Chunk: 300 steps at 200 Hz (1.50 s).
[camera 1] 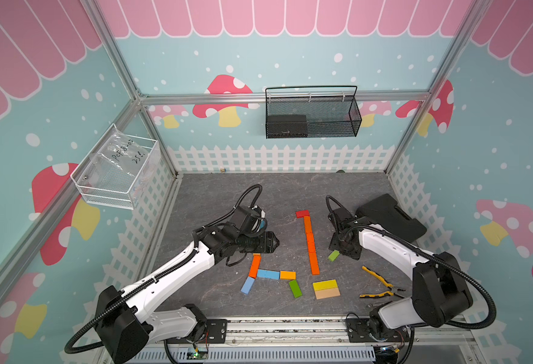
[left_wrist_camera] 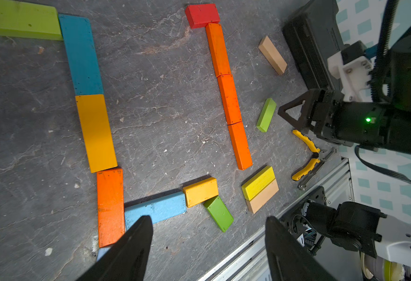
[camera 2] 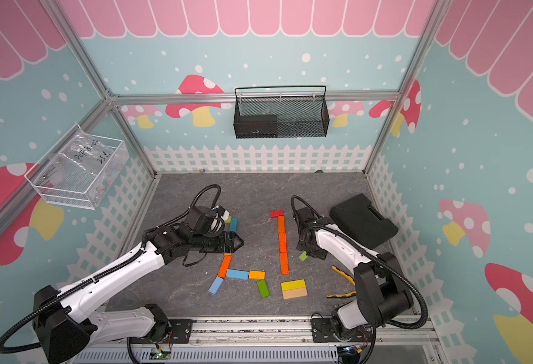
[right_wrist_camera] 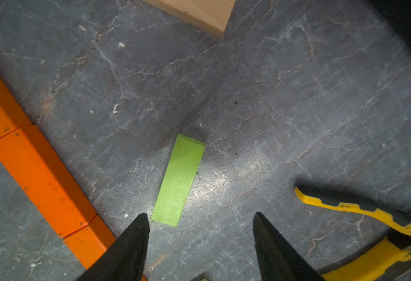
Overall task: Assemble a giraffe with building blocks
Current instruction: Pick up the building block from the center of the board.
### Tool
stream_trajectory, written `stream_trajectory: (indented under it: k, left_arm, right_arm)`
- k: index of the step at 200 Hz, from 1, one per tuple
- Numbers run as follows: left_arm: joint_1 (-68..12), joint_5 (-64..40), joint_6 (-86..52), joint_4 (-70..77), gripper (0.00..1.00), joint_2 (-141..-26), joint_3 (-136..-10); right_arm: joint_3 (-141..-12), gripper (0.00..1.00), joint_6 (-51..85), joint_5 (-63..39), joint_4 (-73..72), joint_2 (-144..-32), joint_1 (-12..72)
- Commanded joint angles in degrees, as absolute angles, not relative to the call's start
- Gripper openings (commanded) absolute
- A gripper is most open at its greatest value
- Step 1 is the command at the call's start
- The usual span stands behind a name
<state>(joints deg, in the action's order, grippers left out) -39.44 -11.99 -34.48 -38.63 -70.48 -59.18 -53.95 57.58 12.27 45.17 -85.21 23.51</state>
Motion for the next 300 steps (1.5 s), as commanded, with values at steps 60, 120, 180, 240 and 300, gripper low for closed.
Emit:
stream_trajectory:
  k: [60, 120, 180, 240, 300]
  left_arm:
    - [-39.76, -11.27, -34.89, -37.76, 0.76, -69.83, -58.97]
    - [-39.73, -11.07, -34.72, -37.88, 0.76, -69.87, -59.32]
    - [-39.73, -10.99, -34.46, -37.93, 0.76, -70.33, -59.94]
    - [-39.29, -10.14, -34.10, -38.51, 0.76, -69.70, -59.68]
    - [-38.52, -9.93, -33.93, -39.21, 0.76, -68.75, -59.41]
  right_arm:
    - [-53.23, 0.66, 61.25, 11.26, 39.22, -93.08, 22.85]
    - [-52.13, 0.50, 60.51, 12.43, 38.51, -93.43, 22.85]
    - [-52.45, 0.43, 59.24, 13.64, 38.85, -94.28, 22.82]
    - [-54.13, 0.27, 57.54, 15.56, 38.76, -95.95, 22.76]
    - [-60.92, 0.15, 44.46, 17.81, 40.13, -93.76, 22.72]
